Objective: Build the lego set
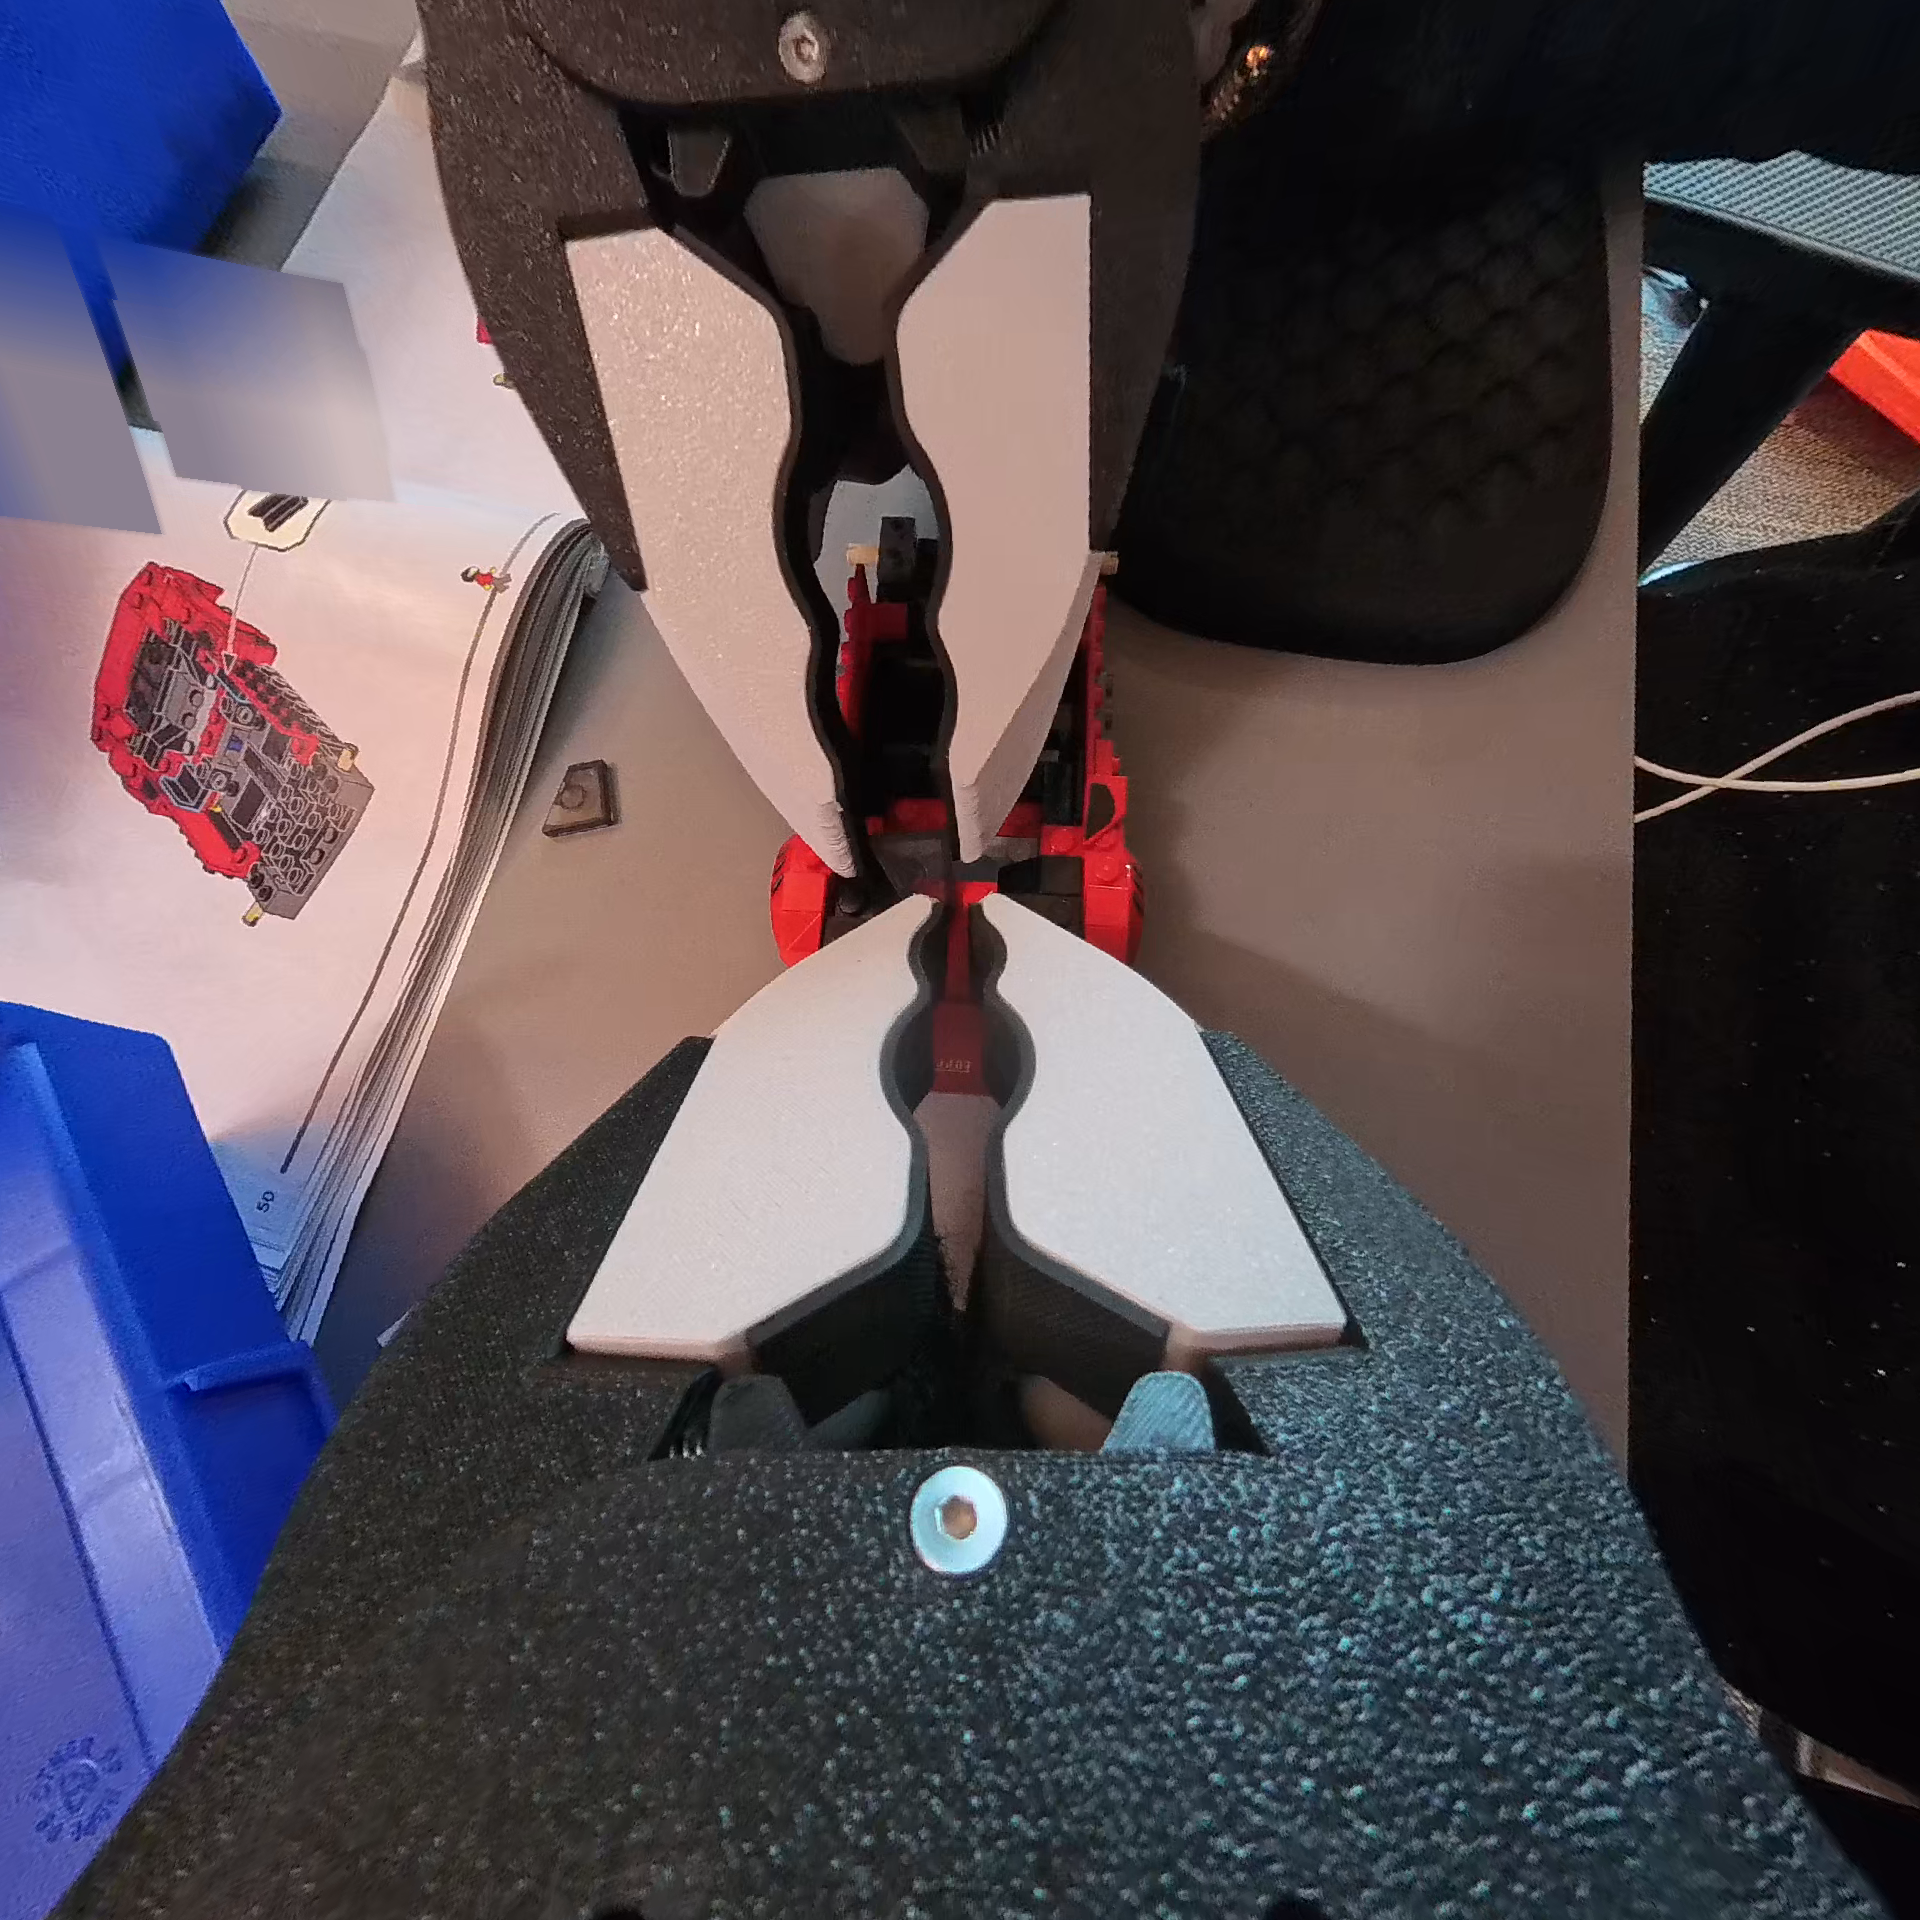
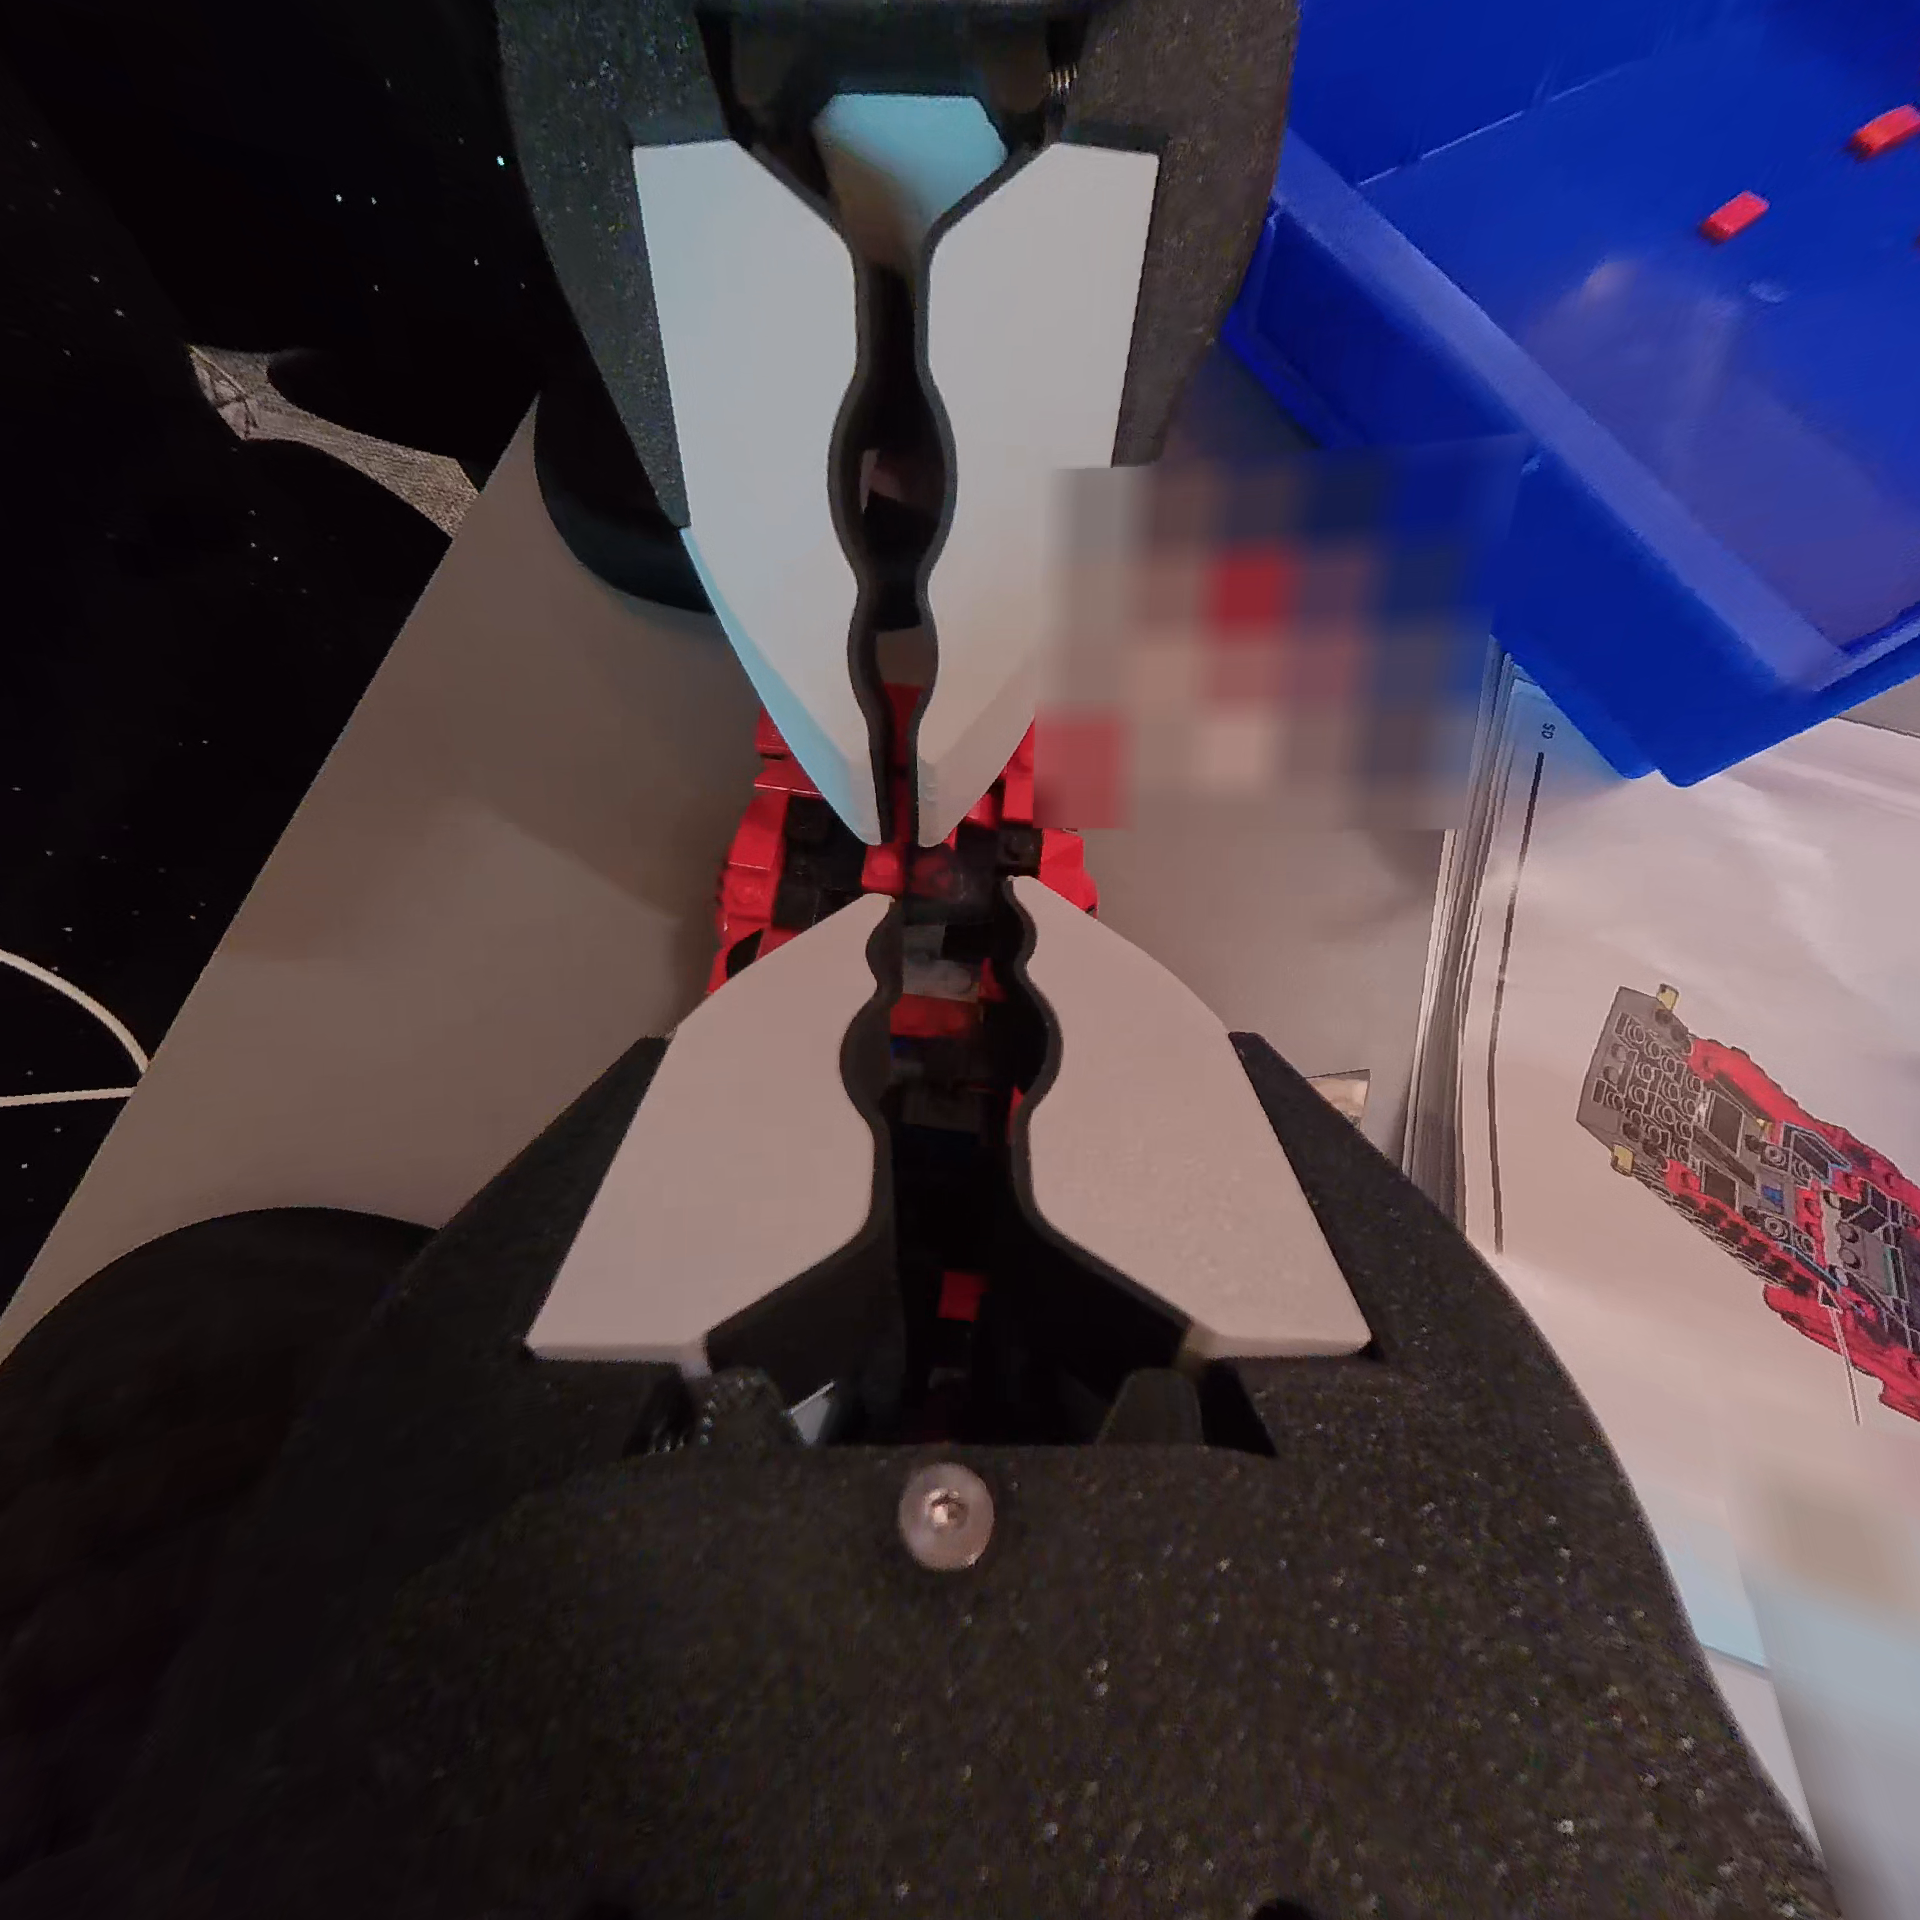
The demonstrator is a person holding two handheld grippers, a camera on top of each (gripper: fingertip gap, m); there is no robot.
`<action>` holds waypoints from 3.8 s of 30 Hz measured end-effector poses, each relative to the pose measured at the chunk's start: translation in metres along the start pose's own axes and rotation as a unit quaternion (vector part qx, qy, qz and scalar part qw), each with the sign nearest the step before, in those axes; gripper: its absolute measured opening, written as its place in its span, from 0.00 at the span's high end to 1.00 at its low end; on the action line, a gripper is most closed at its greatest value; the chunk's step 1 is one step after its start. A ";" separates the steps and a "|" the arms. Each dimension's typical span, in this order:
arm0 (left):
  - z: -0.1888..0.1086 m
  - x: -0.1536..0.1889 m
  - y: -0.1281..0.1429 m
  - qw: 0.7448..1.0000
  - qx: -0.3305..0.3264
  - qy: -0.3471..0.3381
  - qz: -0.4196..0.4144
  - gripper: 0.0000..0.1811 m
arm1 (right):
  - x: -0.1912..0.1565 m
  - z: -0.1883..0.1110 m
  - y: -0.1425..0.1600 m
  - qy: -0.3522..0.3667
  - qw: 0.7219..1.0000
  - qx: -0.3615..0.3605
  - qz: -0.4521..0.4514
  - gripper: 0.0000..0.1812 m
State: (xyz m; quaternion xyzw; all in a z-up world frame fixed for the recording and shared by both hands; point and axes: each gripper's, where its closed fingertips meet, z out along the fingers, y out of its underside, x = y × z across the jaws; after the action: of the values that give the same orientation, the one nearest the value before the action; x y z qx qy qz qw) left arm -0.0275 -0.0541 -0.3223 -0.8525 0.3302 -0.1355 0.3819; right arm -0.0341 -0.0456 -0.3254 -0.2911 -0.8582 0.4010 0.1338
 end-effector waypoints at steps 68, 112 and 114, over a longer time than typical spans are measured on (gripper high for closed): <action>-0.023 -0.001 -0.008 0.993 0.070 -0.048 0.078 0.99 | 0.002 -0.002 0.008 0.041 0.971 -0.199 0.123 0.92; -0.006 -0.014 -0.013 0.996 0.046 -0.033 0.074 1.00 | 0.000 -0.002 0.009 0.042 0.973 -0.197 0.117 0.91; -0.006 -0.012 -0.015 0.996 0.049 -0.027 0.075 1.00 | 0.000 -0.002 0.009 0.042 0.972 -0.197 0.116 0.91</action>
State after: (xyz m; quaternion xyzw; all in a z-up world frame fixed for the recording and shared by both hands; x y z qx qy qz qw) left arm -0.0329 -0.0423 -0.3068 -0.8093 0.3754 -0.0994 0.4407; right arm -0.0296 -0.0399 -0.3313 -0.4262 -0.8743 0.2237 0.0622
